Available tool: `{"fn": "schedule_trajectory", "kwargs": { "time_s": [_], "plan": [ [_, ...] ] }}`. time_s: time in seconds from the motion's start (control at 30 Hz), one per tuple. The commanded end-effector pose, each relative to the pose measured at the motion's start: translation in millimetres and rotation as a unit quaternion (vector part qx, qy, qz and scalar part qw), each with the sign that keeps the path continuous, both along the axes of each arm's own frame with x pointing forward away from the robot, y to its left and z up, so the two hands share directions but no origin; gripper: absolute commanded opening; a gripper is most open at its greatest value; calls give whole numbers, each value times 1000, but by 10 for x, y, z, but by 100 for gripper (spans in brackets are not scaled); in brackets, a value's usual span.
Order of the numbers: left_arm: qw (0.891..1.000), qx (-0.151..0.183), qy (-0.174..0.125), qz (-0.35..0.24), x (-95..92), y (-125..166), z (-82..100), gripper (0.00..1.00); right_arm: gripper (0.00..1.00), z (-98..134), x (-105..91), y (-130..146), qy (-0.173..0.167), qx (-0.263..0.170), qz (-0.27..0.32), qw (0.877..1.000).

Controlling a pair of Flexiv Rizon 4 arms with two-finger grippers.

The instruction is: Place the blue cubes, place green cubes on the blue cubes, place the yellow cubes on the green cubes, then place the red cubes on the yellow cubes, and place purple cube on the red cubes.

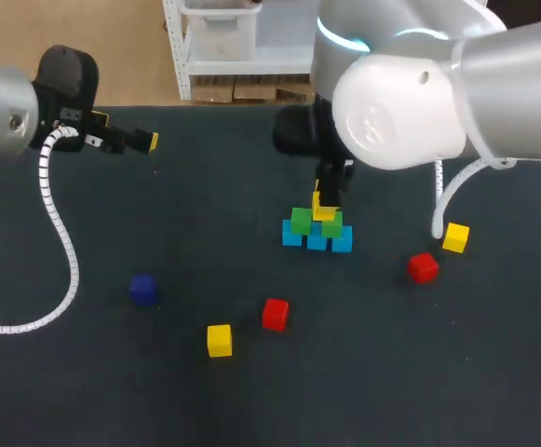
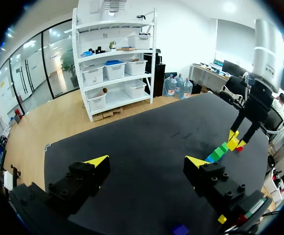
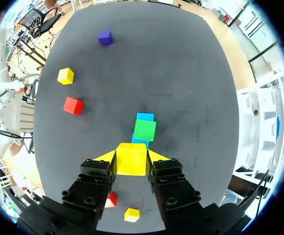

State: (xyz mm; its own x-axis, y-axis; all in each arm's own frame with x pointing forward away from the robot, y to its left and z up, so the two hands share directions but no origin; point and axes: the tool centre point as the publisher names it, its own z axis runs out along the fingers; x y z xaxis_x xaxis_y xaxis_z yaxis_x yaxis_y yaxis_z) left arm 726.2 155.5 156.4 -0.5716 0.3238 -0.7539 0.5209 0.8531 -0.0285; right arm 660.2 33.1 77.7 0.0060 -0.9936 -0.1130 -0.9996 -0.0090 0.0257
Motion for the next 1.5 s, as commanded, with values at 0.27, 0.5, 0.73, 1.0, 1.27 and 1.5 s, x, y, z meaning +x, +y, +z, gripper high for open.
{"fn": "schedule_trajectory", "kwargs": {
  "time_s": [0.27,0.5,0.73,1.0,1.27,1.5],
  "plan": [
    [1000,-4,0,-5,7,26,-5,100,0,-69,88,82,9,-1,-7,1000],
    [1000,-4,0,-5,7,26,-5,100,0,-92,155,82,0,-5,-16,1000],
    [1000,-4,0,-5,7,26,-5,100,0,-157,190,58,3,-11,-23,1000],
    [1000,-4,0,-5,7,26,-5,100,0,-171,217,69,-1,-9,-26,1000],
    [1000,-4,0,-5,7,26,-5,100,8,-190,235,81,-3,-13,-25,1000],
    [1000,-4,0,-5,7,26,-5,100,30,-187,238,89,-4,-12,-27,1000]
  ]
}}
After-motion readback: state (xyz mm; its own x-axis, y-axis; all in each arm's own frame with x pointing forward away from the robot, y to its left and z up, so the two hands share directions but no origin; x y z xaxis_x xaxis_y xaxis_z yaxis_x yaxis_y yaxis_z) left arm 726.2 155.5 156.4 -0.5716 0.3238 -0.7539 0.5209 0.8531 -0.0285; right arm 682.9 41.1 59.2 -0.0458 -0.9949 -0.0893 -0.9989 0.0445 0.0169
